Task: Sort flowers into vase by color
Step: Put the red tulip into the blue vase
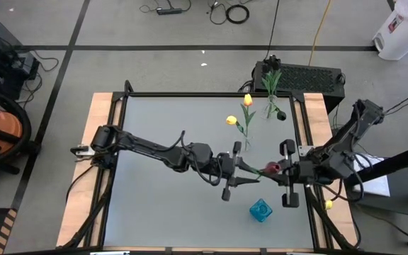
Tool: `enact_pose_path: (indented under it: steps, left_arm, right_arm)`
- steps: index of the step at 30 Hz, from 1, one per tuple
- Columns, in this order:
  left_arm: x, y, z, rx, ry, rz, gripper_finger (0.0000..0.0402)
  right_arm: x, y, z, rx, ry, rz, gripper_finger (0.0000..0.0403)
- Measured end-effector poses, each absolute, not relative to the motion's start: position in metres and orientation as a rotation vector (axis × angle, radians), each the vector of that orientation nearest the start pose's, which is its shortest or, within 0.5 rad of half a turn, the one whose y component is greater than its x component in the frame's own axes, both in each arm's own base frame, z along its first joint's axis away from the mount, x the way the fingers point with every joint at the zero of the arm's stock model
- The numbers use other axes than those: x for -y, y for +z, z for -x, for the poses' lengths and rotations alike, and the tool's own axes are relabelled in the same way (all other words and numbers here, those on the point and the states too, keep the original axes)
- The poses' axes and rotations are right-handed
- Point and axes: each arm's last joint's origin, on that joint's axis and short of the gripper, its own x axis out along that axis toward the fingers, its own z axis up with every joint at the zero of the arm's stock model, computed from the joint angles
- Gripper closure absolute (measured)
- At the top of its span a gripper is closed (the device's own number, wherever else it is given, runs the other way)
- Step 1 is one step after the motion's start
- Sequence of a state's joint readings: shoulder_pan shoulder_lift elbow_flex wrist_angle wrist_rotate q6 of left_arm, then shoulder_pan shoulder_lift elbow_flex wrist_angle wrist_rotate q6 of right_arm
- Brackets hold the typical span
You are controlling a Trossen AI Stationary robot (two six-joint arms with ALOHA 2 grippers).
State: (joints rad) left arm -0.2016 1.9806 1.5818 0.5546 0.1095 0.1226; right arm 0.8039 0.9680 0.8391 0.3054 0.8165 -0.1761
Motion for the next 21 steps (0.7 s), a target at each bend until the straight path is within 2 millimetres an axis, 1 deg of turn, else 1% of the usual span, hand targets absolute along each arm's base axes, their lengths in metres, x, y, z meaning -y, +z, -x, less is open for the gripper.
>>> enact_pose_path:
  steps: [2, 9, 14, 21]
  left_arm:
    - [0.098, 0.322, -0.458, 0.151, -0.289, -0.13, 0.0289]
    - [0.099, 0.33, -0.447, 0.045, -0.205, -0.16, 0.0288]
    - [0.101, 0.339, -0.436, -0.023, -0.097, -0.198, 0.0288]
    - [0.095, 0.357, -0.412, -0.143, 0.055, -0.239, 0.0288]
  right_arm:
    - [-0.133, 0.367, -0.155, 0.126, -0.021, 0.042, 0.0402]
    - [-0.124, 0.373, -0.136, 0.11, -0.109, 0.041, 0.0402]
    - [-0.12, 0.377, -0.12, 0.106, -0.056, 0.043, 0.0403]
    - [-0.113, 0.375, -0.101, 0.068, 0.021, 0.053, 0.0403]
